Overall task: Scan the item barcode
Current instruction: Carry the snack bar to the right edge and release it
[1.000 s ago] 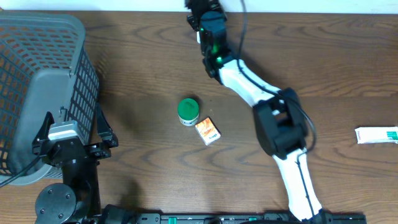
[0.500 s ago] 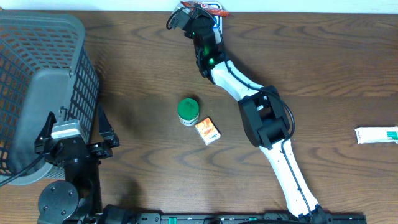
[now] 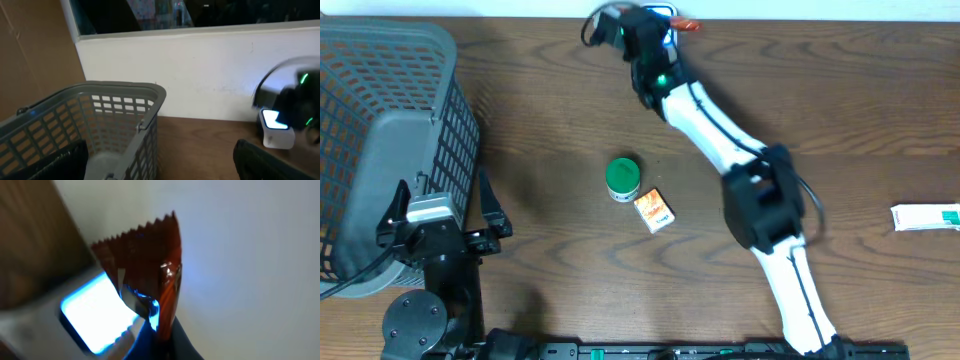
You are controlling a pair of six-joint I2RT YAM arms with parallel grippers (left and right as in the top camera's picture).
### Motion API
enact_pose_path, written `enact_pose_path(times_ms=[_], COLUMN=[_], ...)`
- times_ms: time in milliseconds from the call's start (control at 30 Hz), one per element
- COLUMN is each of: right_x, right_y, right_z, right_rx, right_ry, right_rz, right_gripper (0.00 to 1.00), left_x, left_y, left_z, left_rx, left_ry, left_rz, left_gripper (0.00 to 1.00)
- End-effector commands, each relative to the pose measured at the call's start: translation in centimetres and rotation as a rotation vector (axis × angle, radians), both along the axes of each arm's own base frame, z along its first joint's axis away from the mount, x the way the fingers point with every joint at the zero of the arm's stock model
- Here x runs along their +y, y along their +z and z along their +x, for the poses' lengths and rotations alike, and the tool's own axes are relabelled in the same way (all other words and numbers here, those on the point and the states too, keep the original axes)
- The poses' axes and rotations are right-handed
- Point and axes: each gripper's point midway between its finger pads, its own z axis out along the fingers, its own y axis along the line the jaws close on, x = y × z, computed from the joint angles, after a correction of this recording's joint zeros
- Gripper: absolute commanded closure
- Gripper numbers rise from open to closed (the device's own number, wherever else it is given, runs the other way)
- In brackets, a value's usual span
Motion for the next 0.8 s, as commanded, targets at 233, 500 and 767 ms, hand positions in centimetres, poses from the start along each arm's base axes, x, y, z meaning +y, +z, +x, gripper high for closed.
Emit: enact_pose_path(times_ms=[233,500,767], right_x=[-22.4,-43.3,-54.4], right_y=[9.3,-0.1,-8.8], right_z=[-10.8,-20.1,-29.8], right_rx=[0.124,0.257,0.382], right_ry=[-0.781,-1.521,-1.892], right_rz=[0.134,0.403,0.54], right_gripper=[0.99,0.99,0.99], left_x=[0.7,0.8,0.8], left_y=[1.8,2.2,2.0], left_z=[-2.9,-3.5,-3.4], left_rx=[-0.112,-0.132,-0.125], left_ry=[-0.008,-0.008,-0.008], left_rz=[-0.017,-0.023,-0.021], left_gripper=[0.09,0.09,0.09])
